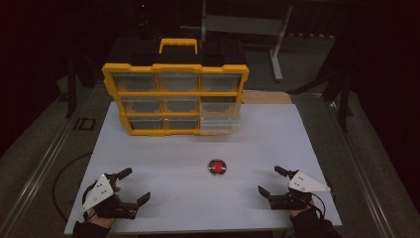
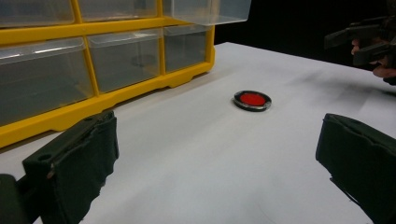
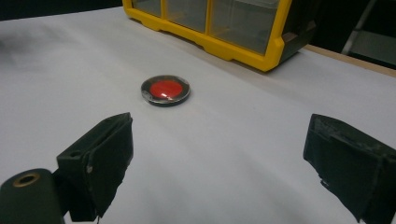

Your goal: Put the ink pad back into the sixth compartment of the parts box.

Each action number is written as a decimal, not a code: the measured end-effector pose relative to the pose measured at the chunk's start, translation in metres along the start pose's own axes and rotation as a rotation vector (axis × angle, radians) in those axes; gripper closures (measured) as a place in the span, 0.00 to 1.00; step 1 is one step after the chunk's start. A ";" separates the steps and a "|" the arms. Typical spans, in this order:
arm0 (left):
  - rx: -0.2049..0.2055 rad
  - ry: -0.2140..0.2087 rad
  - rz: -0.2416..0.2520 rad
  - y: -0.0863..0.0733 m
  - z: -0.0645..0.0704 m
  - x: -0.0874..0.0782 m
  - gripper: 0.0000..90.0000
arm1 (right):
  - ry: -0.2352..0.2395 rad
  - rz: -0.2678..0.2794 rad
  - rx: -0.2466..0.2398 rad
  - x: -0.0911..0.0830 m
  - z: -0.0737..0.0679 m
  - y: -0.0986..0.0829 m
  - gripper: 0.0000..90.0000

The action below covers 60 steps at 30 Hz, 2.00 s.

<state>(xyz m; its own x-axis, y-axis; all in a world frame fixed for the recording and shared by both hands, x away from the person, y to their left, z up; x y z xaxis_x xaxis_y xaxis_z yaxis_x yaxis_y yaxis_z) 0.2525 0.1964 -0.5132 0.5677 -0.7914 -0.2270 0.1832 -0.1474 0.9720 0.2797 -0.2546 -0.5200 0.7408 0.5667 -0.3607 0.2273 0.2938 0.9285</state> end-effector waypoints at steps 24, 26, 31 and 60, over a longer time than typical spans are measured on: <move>-0.006 0.002 0.017 0.001 -0.001 -0.001 0.00 | 0.026 0.012 -0.017 -0.016 -0.003 0.029 0.09; -0.007 0.002 0.018 0.001 -0.001 0.000 0.00 | 0.035 0.018 -0.016 -0.019 -0.004 0.035 0.09; -0.005 0.001 0.018 0.001 -0.001 -0.001 0.00 | 0.028 0.037 -0.028 -0.025 -0.005 0.050 0.09; -0.005 -0.005 0.018 0.002 -0.001 -0.001 0.00 | 0.107 0.128 -0.112 -0.009 -0.016 0.127 0.09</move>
<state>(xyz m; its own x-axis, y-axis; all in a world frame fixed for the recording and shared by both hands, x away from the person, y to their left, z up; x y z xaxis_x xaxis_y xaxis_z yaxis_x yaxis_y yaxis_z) 0.2528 0.1972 -0.5116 0.5672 -0.7966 -0.2091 0.1770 -0.1301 0.9756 0.2915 -0.2099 -0.4000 0.6864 0.6818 -0.2528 0.0588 0.2945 0.9538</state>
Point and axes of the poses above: each handheld gripper's, and its own axes: x roughly forward along the jaws, y roughly out of its top, z roughly to its right, the point moved 6 cm from there along x, roughly forward along the jaws, and after that the axes turned 7 degrees about -y, right-handed, at the moved point
